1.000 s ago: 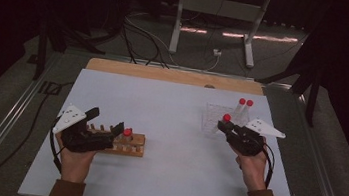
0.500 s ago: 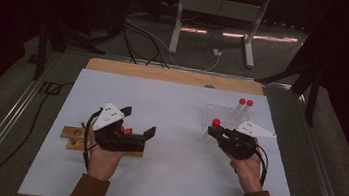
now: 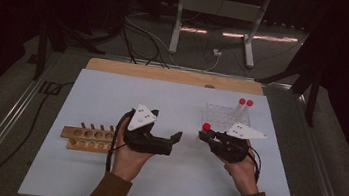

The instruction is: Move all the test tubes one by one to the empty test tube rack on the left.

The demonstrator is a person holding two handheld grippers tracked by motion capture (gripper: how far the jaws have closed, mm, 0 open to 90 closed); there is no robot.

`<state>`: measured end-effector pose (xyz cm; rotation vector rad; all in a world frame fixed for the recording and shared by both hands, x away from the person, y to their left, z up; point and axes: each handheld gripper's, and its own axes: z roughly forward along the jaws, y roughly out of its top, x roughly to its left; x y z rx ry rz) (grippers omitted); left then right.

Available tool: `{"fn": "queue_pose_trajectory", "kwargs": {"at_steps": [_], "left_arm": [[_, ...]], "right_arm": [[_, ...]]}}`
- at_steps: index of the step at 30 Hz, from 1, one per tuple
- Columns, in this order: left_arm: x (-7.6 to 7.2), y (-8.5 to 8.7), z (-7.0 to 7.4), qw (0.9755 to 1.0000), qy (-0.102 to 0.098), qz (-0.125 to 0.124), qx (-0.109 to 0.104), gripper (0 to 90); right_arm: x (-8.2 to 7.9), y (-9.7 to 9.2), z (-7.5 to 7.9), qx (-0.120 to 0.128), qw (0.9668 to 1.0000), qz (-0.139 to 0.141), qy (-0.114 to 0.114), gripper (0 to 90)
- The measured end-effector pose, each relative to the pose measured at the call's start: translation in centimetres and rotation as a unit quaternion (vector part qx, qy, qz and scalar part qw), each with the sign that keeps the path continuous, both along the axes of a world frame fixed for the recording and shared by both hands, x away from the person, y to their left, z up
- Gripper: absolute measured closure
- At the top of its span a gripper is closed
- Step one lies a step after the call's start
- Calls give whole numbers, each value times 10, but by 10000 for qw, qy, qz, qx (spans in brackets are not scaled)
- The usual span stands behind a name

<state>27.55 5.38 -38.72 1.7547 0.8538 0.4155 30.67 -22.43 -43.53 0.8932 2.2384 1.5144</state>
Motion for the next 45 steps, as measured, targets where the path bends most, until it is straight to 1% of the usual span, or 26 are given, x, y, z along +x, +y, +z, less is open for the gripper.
{"fn": "queue_pose_trajectory", "kwargs": {"at_steps": [6,8,10,13,14,20,22,26,28,31,34,35,36,42,45], "left_arm": [[6,-17,-3,9999,81,-13,110,94],[7,-23,-5,9999,87,-33,109,149],[9,-28,-7,9998,132,-68,139,176],[11,-34,-9,9995,172,-203,152,256],[12,-36,-10,9993,181,-256,186,288],[14,-45,-15,9979,294,-545,180,506],[14,-48,-16,9976,316,-578,192,580],[15,-50,-17,9970,375,-645,220,696],[15,-50,-18,9969,344,-647,286,701],[15,-50,-17,9972,316,-606,302,708],[16,-47,-16,9978,308,-529,272,709],[16,-46,-16,9979,302,-512,261,708],[16,-45,-15,9980,285,-508,243,708],[18,-35,-11,9986,277,-402,181,709],[20,-30,-8,9988,289,-370,123,709]], "right_arm": [[-4,10,-1,-81,9998,174,33,742],[-6,13,-1,-104,9996,241,41,742],[-7,16,-1,-130,9995,300,48,742],[-9,21,-1,-159,9992,376,48,742],[-9,22,-1,-161,9991,396,44,741],[-11,27,-2,-168,9987,479,58,741],[-11,28,-1,-153,9986,504,58,741],[-11,28,-2,-156,9985,526,68,742],[-11,28,-2,-164,9984,540,81,742],[-10,27,-3,-143,9983,555,81,728],[-9,25,-1,-41,9982,592,103,548],[-9,24,-1,-14,9982,584,120,472],[-7,23,0,14,9983,560,166,414],[-3,13,-1,60,9995,244,167,169],[-1,9,-1,27,9999,63,112,98]]}}
